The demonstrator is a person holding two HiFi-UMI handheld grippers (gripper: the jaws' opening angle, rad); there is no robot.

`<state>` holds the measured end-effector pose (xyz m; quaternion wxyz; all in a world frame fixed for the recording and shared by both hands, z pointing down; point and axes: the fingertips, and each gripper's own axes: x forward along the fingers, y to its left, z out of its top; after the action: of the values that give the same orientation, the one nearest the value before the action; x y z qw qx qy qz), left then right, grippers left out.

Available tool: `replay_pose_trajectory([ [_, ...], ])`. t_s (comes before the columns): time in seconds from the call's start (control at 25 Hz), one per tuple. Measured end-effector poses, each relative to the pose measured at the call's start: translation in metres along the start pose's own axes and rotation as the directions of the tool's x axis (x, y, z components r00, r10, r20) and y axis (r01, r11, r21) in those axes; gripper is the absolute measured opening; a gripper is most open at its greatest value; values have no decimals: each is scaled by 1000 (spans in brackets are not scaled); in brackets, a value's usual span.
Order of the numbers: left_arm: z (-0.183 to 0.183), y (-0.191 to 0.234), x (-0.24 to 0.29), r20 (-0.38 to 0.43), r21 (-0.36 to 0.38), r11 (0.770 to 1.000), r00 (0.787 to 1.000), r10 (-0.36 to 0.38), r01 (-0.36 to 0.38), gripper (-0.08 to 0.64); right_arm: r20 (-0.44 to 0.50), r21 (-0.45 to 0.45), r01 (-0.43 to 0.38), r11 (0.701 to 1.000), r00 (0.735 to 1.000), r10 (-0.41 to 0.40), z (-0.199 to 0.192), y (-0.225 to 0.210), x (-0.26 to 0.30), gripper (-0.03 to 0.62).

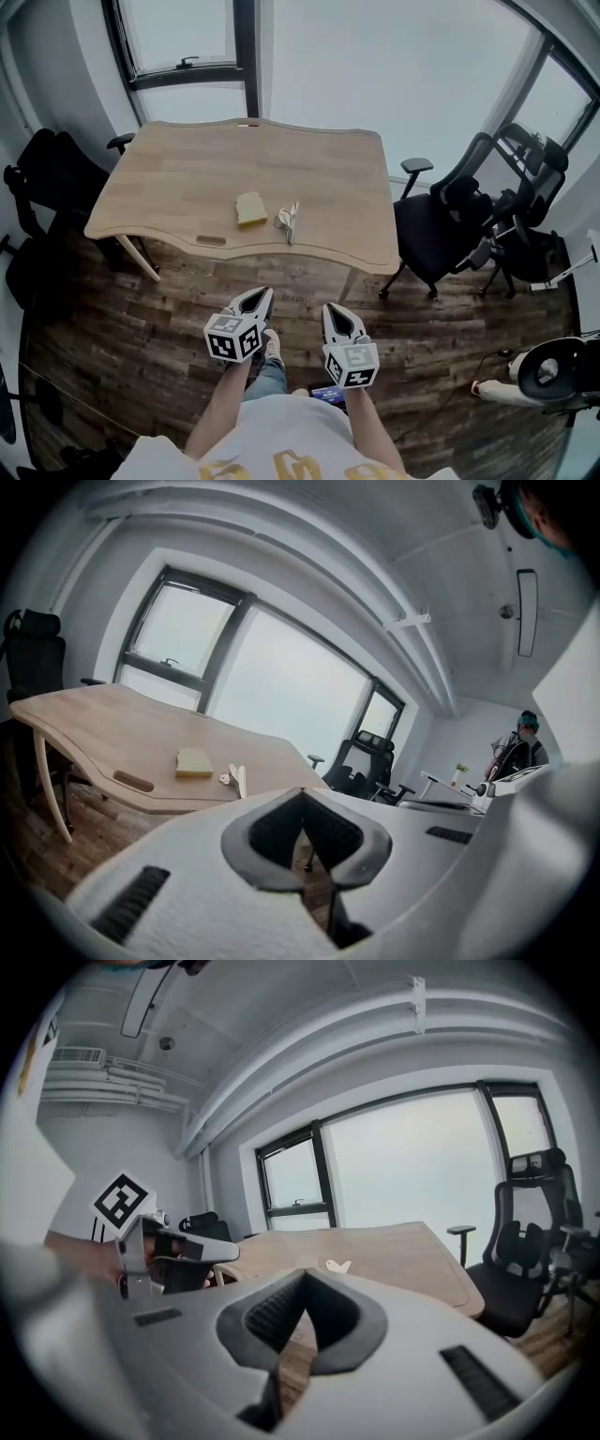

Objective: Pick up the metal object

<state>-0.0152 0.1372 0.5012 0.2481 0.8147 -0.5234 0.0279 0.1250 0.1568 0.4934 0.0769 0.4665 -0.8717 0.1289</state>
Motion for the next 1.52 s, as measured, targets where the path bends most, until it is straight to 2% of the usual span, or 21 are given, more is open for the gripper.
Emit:
replay_pose_trajectory([
  [0.12, 9, 20, 23, -10, -1, 1000, 1000, 12, -12, 20, -26, 10, 7, 1000, 1000, -7, 2, -13, 31, 11],
  [0.24, 32, 45, 51, 7, 40, 999, 1000, 16, -17, 20, -37, 29, 37, 999, 999, -36, 16, -31, 71, 11],
  [0.36, 60, 69, 84, 25, 27, 999, 999, -29, 28, 20, -27, 44, 55, 997, 998, -54, 36, -43, 115, 11],
  [0.44, 76, 84, 105, 25, 22, 998, 998, -60, 59, 18, -5, 49, 33, 998, 999, -33, 51, -45, 143, 11],
  [0.56, 98, 113, 134, 23, 40, 997, 998, -63, 62, 20, 14, 43, 12, 999, 1000, -12, 66, -47, 186, 11],
  [0.76, 121, 158, 169, 25, 17, 996, 996, -86, 85, 18, -7, 40, 56, 998, 998, -56, 70, -53, 239, 12],
  [0.88, 128, 171, 181, 23, 19, 995, 995, -100, 100, 20, -31, 30, 82, 996, 996, -81, 70, -55, 251, 11],
  [1.12, 134, 175, 195, 5, 72, 989, 992, -127, 126, 18, -44, 34, 150, 988, 988, -149, 67, -69, 260, 11],
  [1.52, 138, 178, 206, -4, 87, 988, 992, -128, 128, 20, -57, 5, 143, 990, 988, -142, 71, -75, 274, 12],
])
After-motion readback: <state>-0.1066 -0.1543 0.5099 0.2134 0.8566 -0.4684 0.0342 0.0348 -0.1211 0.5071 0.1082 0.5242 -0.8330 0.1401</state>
